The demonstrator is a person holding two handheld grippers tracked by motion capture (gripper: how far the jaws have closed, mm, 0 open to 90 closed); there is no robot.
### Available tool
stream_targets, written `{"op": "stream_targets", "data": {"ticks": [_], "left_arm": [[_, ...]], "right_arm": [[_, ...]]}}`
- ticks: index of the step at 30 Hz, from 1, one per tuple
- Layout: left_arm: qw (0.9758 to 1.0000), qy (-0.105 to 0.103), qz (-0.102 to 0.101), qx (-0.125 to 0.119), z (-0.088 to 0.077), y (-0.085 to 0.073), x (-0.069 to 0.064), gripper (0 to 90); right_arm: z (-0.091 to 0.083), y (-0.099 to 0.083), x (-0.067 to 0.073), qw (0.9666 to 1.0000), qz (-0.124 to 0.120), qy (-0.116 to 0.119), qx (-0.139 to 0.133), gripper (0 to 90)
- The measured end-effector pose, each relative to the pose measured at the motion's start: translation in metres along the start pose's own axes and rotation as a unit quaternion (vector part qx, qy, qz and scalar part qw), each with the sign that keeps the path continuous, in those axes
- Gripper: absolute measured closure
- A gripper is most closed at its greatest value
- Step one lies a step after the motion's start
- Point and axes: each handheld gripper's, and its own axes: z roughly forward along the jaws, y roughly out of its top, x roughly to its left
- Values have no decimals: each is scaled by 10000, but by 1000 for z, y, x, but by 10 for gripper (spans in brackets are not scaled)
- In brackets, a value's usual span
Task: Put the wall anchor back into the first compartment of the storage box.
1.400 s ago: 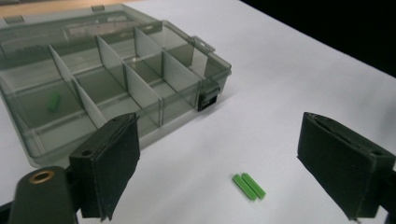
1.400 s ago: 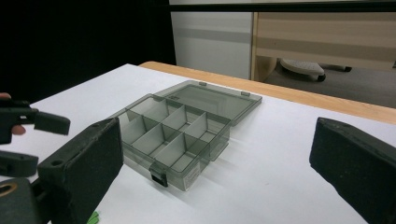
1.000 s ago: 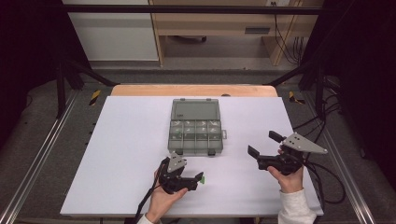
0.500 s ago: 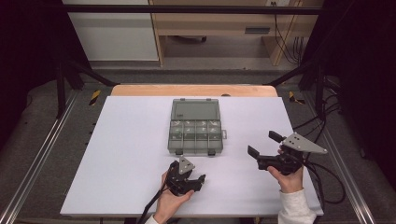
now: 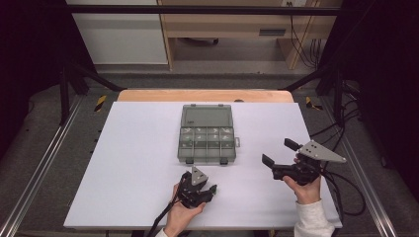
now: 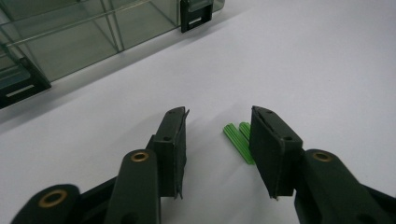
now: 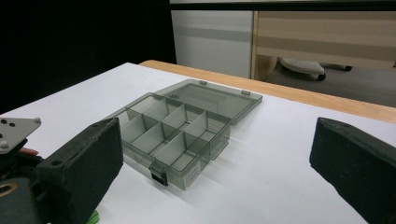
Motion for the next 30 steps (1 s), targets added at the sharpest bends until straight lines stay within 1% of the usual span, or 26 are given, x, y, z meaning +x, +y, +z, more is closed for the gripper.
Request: {"op": "stream_targets", "data": {"ticks": [4,6,8,10,13,16,19,20,22,24,26,30], "left_arm": [[10000,-46,-22,26,0,0,-1,603],[9999,83,39,63,0,0,-4,638],[9999,126,44,58,0,0,-5,641],[9999,141,29,64,0,1,-5,662],[9999,103,23,124,-1,1,-6,713],[9999,88,47,125,0,1,-8,755],[9998,-20,-12,173,-1,1,-7,806],[9998,-41,3,204,-1,1,-6,820],[9998,-60,11,211,-1,2,-6,830],[9995,-68,50,294,-1,3,-6,834],[9995,-78,49,316,-1,4,-6,835],[9993,-164,29,326,-1,5,-4,838]], "right_arm": [[0,0,0,10000,-5,6,-12,31],[0,0,0,10000,-11,11,2,31],[0,0,0,10000,-20,4,12,31],[0,0,0,10000,-14,8,6,31],[0,0,0,10000,-12,6,-8,31],[0,0,0,10000,-22,7,2,31],[0,0,0,10000,-12,8,-8,31],[0,0,0,10000,-20,5,-4,31],[0,0,0,10000,-18,8,2,31],[0,0,0,10000,-13,11,8,31],[0,0,0,10000,-18,6,7,31],[0,0,0,10000,-20,9,-6,31]]}}
